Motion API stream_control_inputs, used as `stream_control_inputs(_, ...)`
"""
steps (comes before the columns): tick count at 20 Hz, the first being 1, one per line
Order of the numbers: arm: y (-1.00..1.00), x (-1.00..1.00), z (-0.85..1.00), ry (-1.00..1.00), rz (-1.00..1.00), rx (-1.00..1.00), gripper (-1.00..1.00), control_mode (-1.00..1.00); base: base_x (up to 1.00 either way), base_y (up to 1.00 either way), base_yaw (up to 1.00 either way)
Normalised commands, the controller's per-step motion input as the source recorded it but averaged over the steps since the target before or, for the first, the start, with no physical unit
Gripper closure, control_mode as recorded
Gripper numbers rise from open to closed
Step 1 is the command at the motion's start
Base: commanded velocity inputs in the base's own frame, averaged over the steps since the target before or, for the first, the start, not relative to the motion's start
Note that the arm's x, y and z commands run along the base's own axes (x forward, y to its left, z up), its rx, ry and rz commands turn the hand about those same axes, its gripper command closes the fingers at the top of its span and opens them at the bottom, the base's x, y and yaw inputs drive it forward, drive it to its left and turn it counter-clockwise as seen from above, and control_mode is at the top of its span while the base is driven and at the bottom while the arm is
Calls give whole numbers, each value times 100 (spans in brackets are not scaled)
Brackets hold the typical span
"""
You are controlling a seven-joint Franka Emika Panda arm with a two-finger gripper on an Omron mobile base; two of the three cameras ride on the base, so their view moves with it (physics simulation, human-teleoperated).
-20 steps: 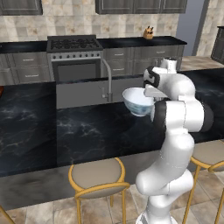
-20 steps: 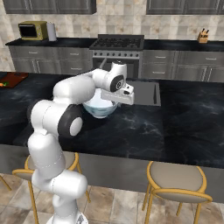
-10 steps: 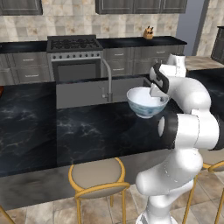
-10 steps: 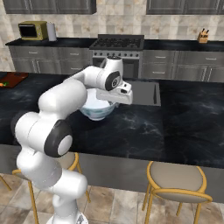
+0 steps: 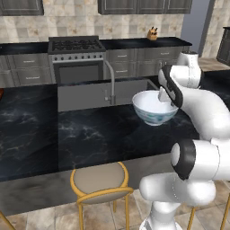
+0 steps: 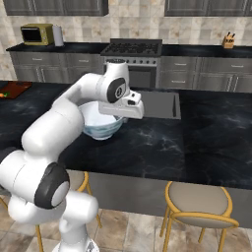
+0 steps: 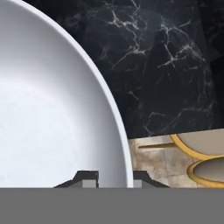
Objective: Place the two vegetables and bowl onto the tray for setting up a vegetable dip station.
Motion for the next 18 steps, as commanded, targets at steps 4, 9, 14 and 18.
stream_control_inputs(4, 7, -51, 17, 0, 0, 0, 100, -100, 0, 0, 0)
stream_control_inputs(9, 0, -42, 1, 0, 0, 0, 100, -100, 0, 0, 0)
stream_control_inputs(14, 2, -41, 0, 0, 0, 0, 100, 100, -11, 3, 0)
stream_control_inputs(18, 0, 0, 0, 0, 0, 0, 100, 100, -72, 35, 0)
